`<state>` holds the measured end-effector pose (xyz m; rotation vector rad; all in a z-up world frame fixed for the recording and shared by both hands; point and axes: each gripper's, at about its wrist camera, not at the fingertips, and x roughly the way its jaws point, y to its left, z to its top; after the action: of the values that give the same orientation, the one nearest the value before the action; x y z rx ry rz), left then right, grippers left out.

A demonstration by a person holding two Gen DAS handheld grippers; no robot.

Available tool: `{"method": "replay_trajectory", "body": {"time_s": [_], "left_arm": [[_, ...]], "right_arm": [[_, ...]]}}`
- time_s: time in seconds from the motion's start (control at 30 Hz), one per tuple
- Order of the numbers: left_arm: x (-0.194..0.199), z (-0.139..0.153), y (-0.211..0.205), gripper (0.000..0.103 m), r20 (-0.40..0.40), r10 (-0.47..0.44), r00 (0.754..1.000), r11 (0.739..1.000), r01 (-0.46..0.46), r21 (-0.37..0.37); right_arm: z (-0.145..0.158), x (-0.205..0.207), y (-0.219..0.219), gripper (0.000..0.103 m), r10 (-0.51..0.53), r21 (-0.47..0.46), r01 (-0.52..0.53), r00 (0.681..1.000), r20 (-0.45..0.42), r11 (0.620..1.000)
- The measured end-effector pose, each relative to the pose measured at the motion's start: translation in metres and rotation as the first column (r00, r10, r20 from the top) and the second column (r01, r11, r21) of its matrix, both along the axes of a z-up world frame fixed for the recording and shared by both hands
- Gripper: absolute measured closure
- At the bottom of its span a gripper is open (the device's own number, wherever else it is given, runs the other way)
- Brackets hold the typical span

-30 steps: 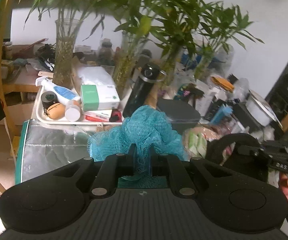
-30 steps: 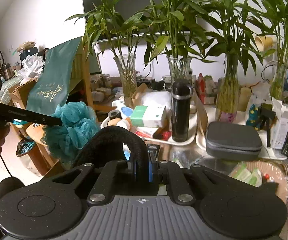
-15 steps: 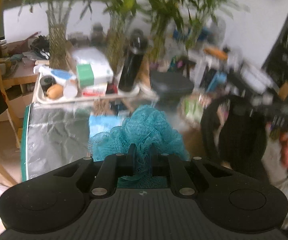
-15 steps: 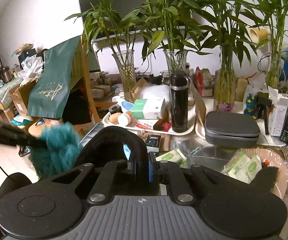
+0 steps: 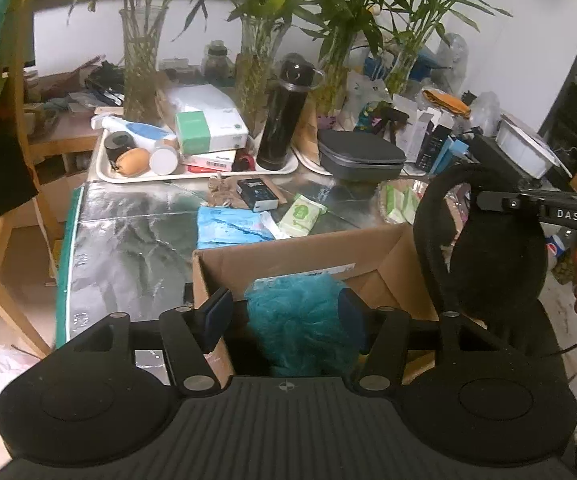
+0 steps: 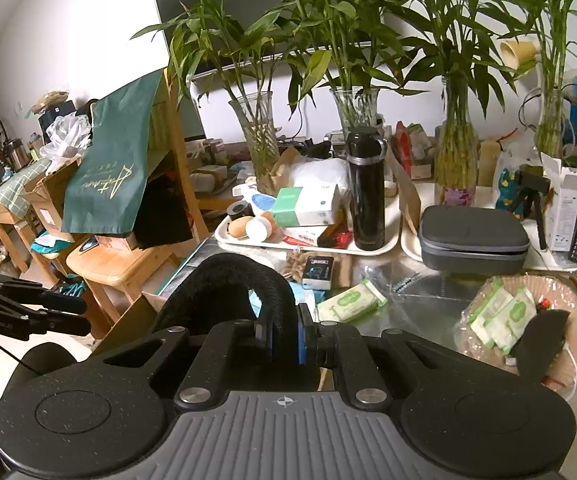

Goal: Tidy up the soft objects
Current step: 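Carry the pouf over the box with the left tool while the right tool holds the headband, then lower the pouf into the box and open the left tool, then lower the black headband into the box and open the right tool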

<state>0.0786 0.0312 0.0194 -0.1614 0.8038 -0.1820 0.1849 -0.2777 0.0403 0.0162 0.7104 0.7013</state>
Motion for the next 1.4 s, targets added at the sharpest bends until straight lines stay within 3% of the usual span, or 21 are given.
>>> {"method": "replay_trajectory", "body": {"time_s": [0.23,0.27,0.33,0.37,0.4,0.53,0.8,1.03,1.2,1.33,1.4], "left_arm": [[-0.016,0.000,-0.004,0.045,0.037,0.005,0.999,1.000,-0.005,0.012],[-0.017,-0.001,-0.005,0.046,0.037,0.009,0.999,1.000,-0.010,0.012],[-0.018,-0.003,-0.006,0.045,0.037,0.018,0.999,1.000,-0.019,0.018],[-0.020,-0.003,-0.007,0.045,0.041,0.020,0.999,0.999,-0.022,0.026],[-0.022,-0.004,-0.008,0.045,0.043,0.024,0.999,0.999,-0.025,0.032],[-0.027,-0.007,-0.009,0.045,0.041,0.037,0.998,0.999,-0.038,0.031],[-0.028,-0.011,-0.013,0.045,0.046,0.049,0.998,0.996,-0.052,0.067],[-0.028,-0.016,-0.016,0.045,0.039,0.090,0.995,0.989,-0.093,0.111],[-0.037,-0.023,-0.015,0.044,0.021,0.092,0.996,0.989,-0.094,0.114],[-0.046,-0.029,-0.015,0.025,0.010,0.090,0.996,0.990,-0.091,0.104],[-0.050,-0.032,-0.017,0.025,0.009,0.084,0.996,0.991,-0.084,0.107]], "right_arm": [[-0.009,0.003,0.007,0.087,0.040,0.052,-0.038,0.998,-0.041,0.998],[-0.015,0.005,0.012,0.081,0.044,0.028,-0.042,0.997,-0.062,0.999],[-0.027,0.006,0.018,0.057,0.037,-0.016,-0.038,0.997,-0.067,0.999],[-0.032,0.004,0.019,0.035,0.026,-0.019,-0.028,0.998,-0.064,0.999],[-0.036,0.003,0.018,0.024,0.021,-0.012,-0.021,0.997,-0.069,1.000],[-0.044,-0.004,0.010,0.006,-0.003,0.013,0.004,0.996,-0.086,1.000],[-0.052,-0.022,-0.001,0.000,-0.024,-0.027,0.021,0.994,-0.110,0.999],[-0.054,-0.033,0.002,0.000,-0.064,-0.111,0.050,0.991,-0.121,0.993],[-0.060,-0.049,0.012,0.000,-0.036,-0.168,0.016,0.993,-0.116,0.986],[-0.063,-0.059,0.018,0.000,-0.031,-0.211,0.006,0.993,-0.115,0.977],[-0.064,-0.064,0.020,0.000,-0.030,-0.227,0.004,0.993,-0.114,0.974]]}}
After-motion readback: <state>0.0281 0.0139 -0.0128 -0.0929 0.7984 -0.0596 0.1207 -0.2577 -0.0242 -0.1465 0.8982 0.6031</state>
